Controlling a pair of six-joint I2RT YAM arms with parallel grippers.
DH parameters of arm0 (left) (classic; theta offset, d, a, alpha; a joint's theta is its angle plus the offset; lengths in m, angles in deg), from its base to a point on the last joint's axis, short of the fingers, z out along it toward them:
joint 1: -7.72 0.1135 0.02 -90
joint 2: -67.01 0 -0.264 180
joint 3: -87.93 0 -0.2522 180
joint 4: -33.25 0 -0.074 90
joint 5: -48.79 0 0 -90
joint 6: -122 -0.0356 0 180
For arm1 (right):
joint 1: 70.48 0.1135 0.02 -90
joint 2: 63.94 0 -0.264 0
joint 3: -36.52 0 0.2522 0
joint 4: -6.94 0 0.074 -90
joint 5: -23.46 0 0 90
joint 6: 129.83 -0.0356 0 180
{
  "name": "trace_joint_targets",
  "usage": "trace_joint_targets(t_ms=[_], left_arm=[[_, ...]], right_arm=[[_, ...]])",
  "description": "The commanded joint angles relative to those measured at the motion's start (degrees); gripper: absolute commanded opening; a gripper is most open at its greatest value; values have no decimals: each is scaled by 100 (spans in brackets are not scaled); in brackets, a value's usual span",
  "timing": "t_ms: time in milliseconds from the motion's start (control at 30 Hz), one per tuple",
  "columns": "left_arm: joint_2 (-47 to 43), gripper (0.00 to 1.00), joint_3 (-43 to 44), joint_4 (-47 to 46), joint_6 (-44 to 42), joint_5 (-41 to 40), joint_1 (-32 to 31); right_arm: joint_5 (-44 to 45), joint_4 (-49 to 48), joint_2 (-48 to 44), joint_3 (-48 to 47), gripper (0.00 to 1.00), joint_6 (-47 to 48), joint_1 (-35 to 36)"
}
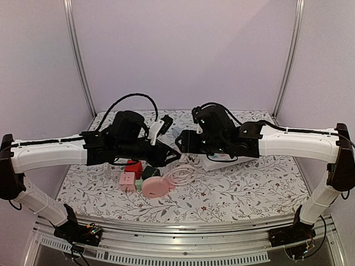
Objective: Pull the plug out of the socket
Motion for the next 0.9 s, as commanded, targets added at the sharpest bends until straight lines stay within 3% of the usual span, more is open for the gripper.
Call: trace_joint_targets(t_ms=[0,167,333,433,733,867], left_arm=[[-114,40,-87,-32,192,-3,212],[-134,58,-99,43,293,176,293],[-116,66,-160,98,348,262,302],[-101,66,-196,92,368,381,302],[20,50,-158,-2,249,720,277],[100,49,-120,45,202,706,247]], right_arm=[[-747,-465,-207,138,31,334,-27],[-1066,-744,-329,270,31,394,-29],[-1071,-826,-403,307,31,433,-30],[-1084,-854,-397,299,31,430,-35],[-1188,-916,-305,255,31,398,-32],[-1188,-925,-298,262,31,373,-52]])
